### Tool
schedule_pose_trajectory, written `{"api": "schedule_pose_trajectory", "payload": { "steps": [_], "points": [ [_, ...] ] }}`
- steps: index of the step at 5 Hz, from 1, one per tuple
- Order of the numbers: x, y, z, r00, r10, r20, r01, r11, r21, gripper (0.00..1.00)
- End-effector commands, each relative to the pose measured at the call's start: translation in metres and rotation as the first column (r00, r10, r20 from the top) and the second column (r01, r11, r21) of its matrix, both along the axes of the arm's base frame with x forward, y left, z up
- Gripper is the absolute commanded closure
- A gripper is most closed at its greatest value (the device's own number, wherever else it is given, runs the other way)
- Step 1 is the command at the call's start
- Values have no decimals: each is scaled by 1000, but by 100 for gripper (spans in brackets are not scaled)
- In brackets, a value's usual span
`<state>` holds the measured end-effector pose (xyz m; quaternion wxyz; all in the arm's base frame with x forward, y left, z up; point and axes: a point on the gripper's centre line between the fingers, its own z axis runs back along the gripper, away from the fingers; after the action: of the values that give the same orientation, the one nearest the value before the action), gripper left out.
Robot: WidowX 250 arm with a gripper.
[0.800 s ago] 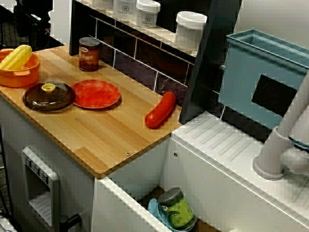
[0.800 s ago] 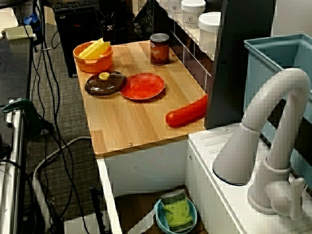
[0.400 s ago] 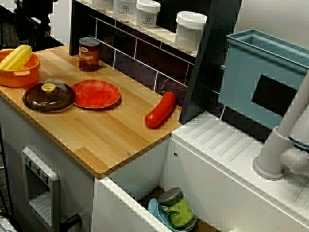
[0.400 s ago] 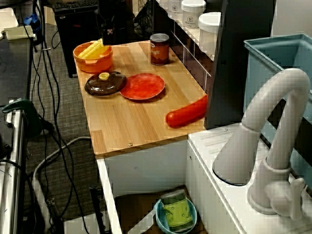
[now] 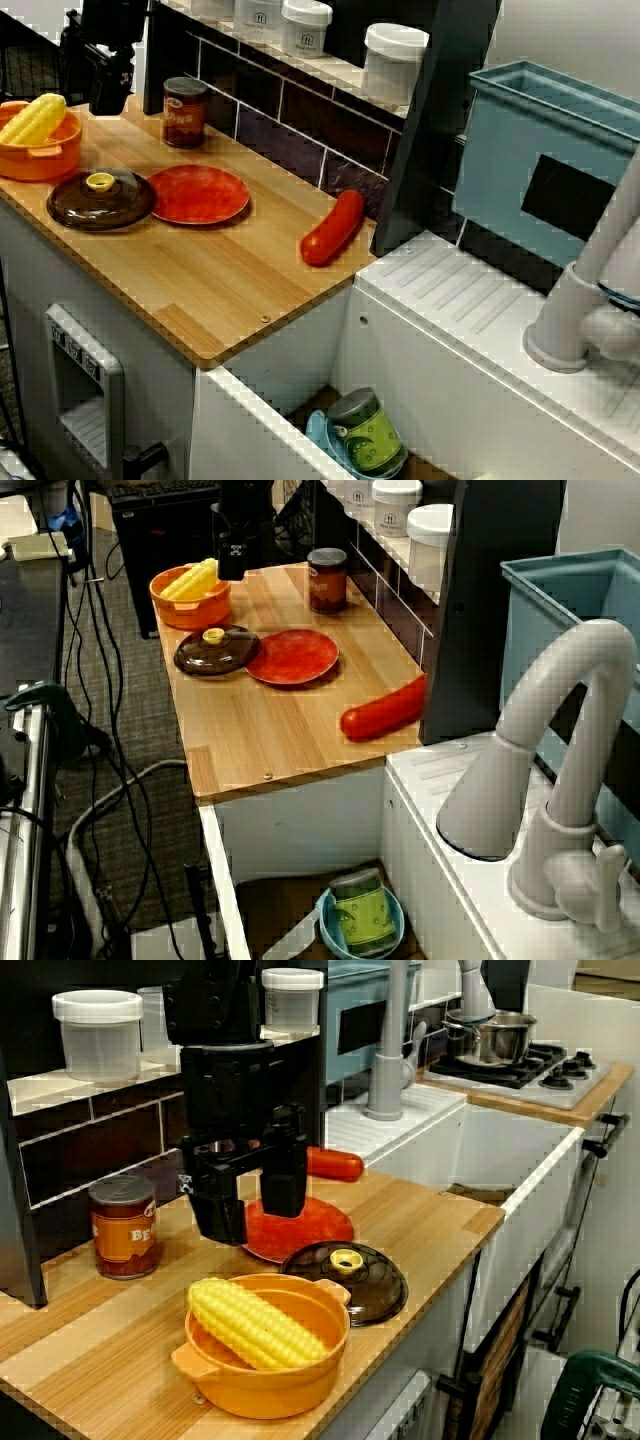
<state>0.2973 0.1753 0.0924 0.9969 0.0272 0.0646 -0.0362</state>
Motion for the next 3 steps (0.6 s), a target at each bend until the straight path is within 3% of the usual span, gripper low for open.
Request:
{"api": "schedule_pose_trajectory", "payload": {
  "steps": [1, 2, 3],
  "points": [
    [4, -31, 24, 995, 63, 84, -66, 997, 36, 0],
    [3, -48, 22, 990, 92, 110, -97, 994, 41, 0],
    [-1, -74, 29, 965, 147, 217, -156, 987, 24, 0]
  ]
}}
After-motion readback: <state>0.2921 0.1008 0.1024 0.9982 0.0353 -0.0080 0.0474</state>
